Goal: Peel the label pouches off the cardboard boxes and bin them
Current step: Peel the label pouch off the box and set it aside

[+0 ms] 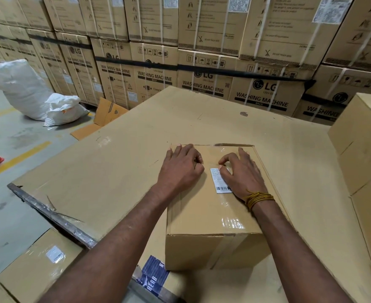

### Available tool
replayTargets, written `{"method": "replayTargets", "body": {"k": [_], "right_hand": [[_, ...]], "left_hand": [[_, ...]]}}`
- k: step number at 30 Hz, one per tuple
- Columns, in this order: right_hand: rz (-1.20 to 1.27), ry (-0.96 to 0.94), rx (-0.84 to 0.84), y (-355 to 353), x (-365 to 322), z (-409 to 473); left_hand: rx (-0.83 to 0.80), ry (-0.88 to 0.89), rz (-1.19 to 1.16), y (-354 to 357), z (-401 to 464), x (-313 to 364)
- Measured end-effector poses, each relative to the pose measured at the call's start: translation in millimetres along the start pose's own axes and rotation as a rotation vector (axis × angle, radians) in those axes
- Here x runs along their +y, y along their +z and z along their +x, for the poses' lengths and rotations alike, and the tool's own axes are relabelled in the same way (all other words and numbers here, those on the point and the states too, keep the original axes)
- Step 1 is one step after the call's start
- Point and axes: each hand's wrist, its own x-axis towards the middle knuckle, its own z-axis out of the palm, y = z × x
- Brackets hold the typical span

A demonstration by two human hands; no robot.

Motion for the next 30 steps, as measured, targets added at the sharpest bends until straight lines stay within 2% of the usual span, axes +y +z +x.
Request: {"method": "replayTargets", "body": {"k": [15, 30], "right_hand": [[0.015, -0.091, -0.032, 0.0, -0.1, -0.1], [-0.009, -0.037, 0.015, 2.4, 3.7, 1.2]], "left_hand": [[-0.003, 0.004, 0.002, 0.4, 0.6, -0.3], [-0.006, -0.004, -0.002, 0.8, 0.6, 0.2]]}}
